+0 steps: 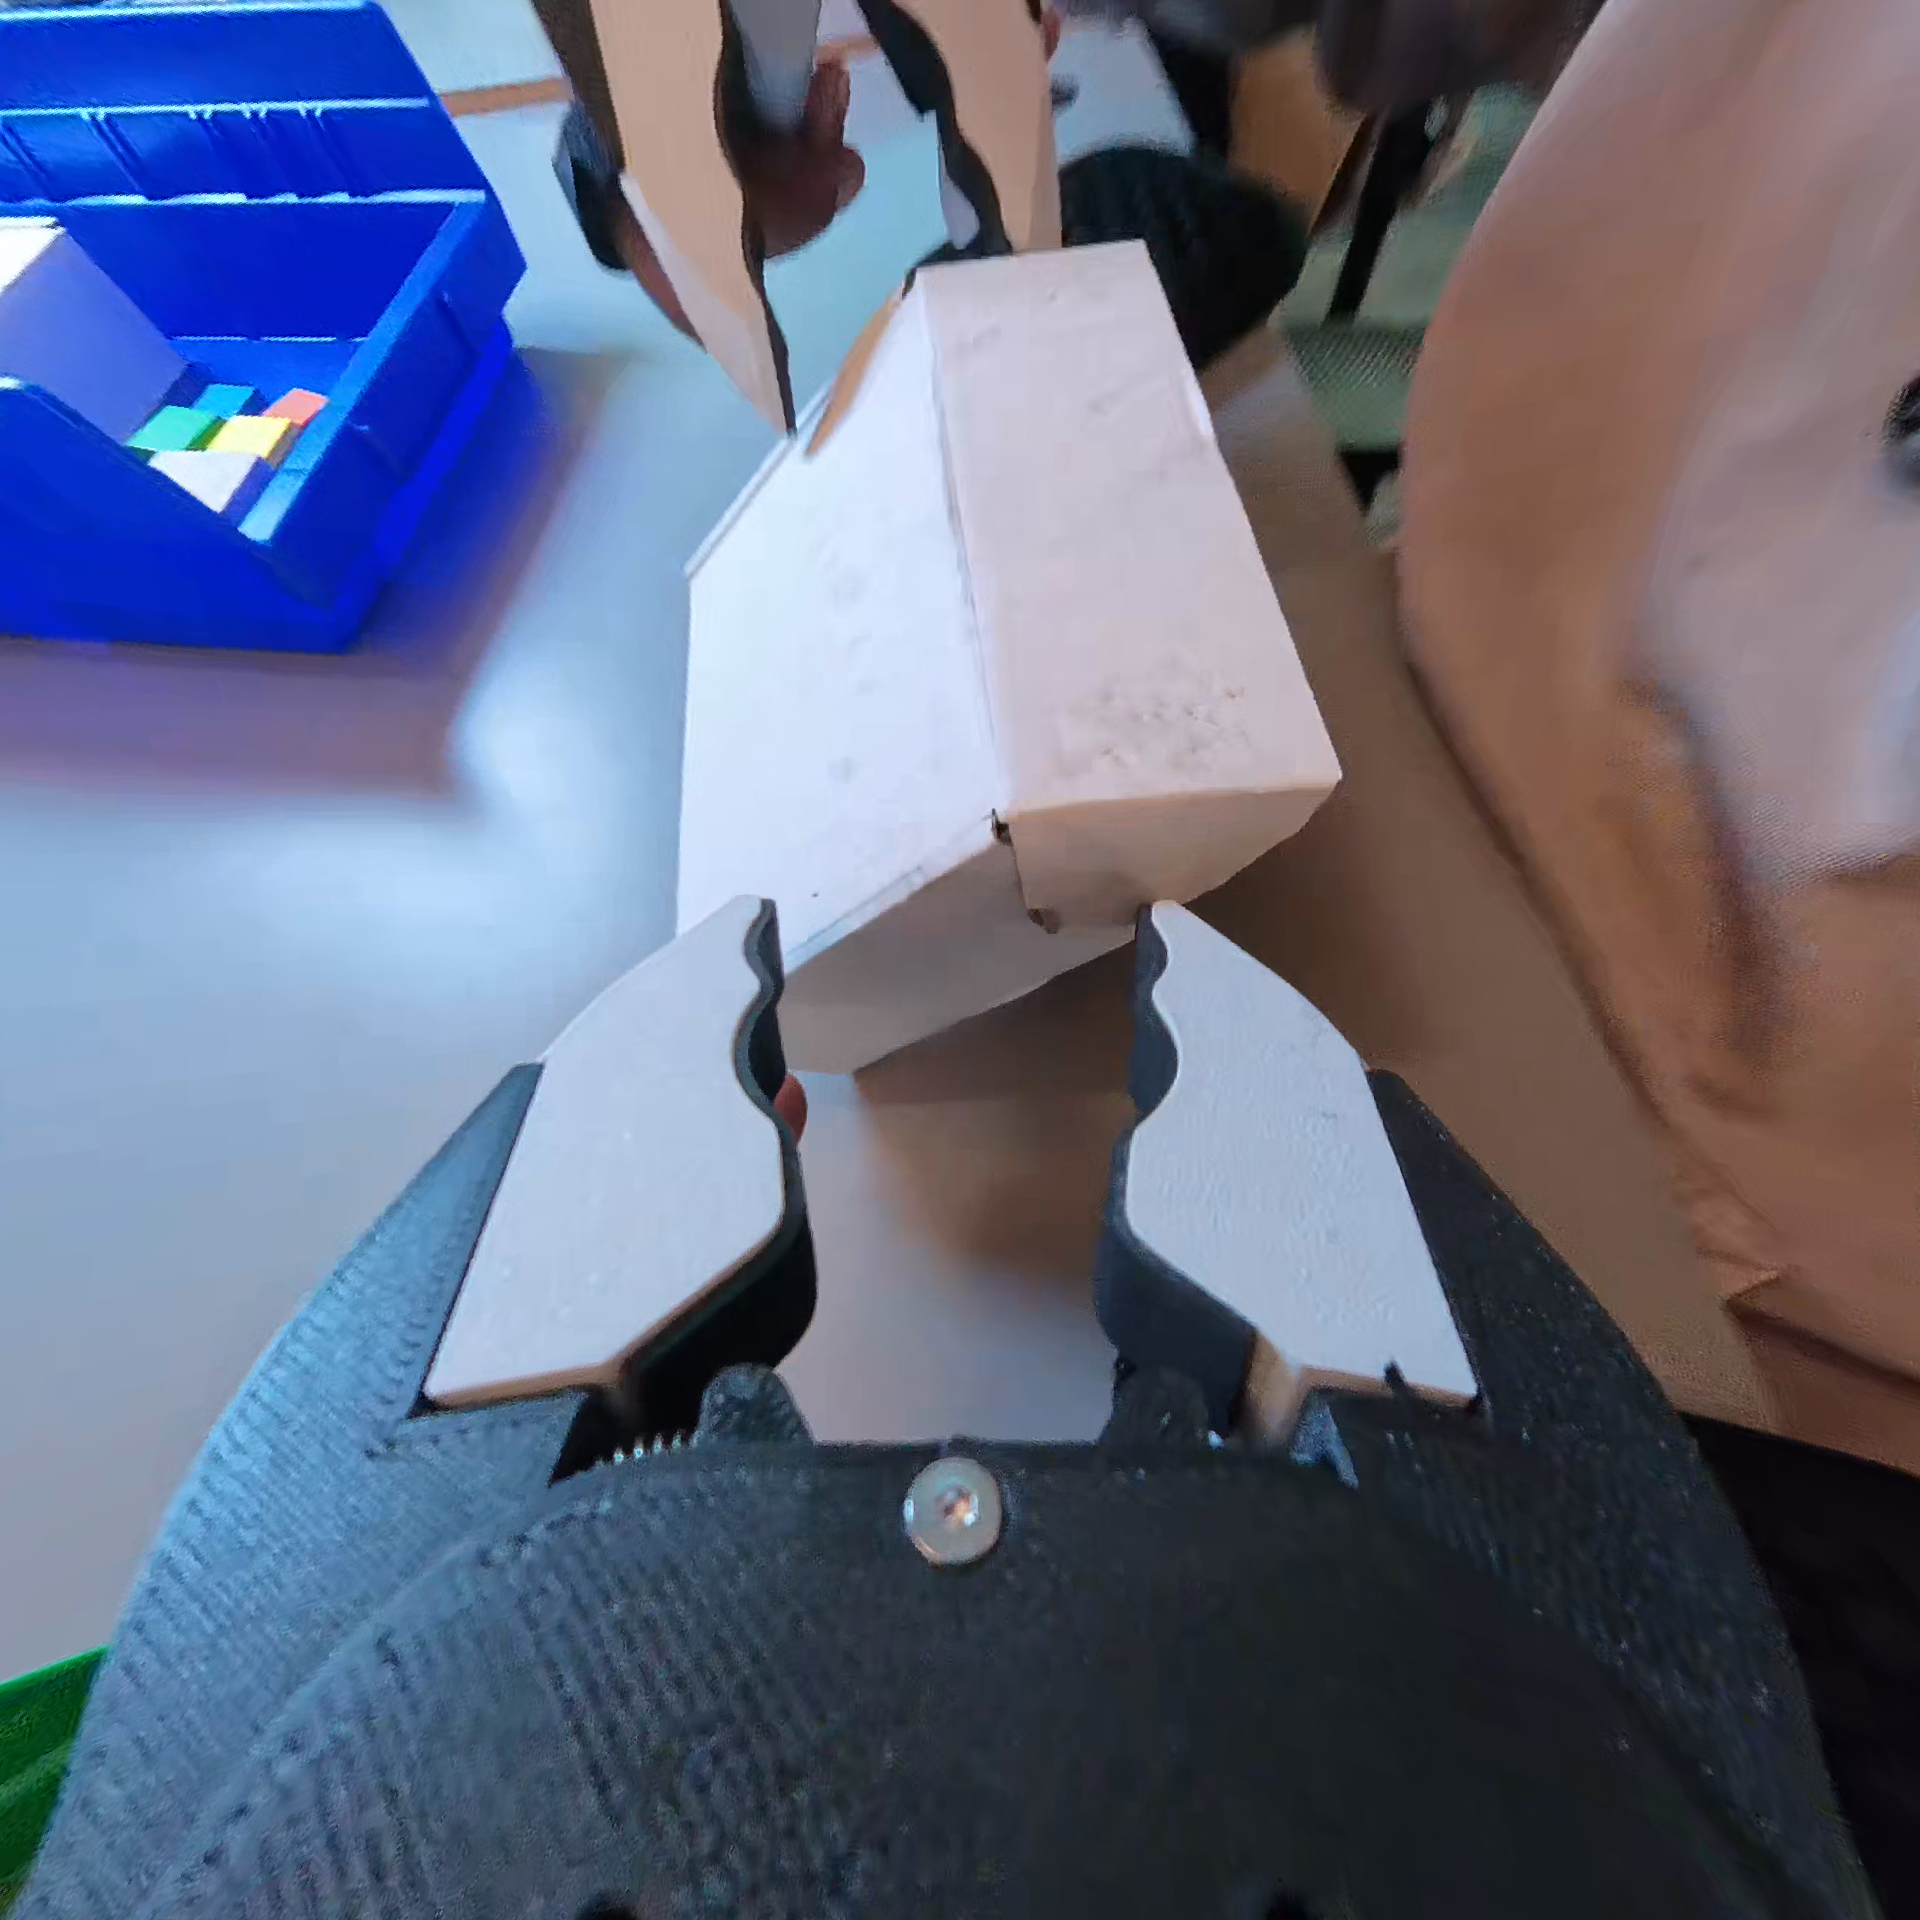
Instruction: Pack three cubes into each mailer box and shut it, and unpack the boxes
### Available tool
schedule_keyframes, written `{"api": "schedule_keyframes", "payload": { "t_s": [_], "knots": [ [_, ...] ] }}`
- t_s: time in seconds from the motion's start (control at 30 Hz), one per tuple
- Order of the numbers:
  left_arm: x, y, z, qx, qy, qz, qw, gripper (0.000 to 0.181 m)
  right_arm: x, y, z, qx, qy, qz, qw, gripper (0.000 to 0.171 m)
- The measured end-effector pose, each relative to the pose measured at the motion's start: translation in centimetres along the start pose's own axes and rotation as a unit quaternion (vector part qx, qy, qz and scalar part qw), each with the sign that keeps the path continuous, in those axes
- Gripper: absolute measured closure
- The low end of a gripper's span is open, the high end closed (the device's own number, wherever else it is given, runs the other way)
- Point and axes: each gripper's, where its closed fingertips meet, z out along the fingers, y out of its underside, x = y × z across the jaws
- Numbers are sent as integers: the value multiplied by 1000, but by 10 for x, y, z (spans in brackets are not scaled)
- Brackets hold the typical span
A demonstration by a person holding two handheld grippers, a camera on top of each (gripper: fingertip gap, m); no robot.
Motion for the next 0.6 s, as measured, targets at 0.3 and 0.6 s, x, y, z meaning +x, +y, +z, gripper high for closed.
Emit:
{"api": "schedule_keyframes", "payload": {
  "t_s": [0.3,0.6],
  "knots": [
    [-39,-3,-22,148,0,-143,979,127,20,-12,-8,143,-114,141,973,111],
    [-56,-5,-29,163,-35,-132,977,127,58,-11,-33,216,-25,163,962,120]
  ]
}}
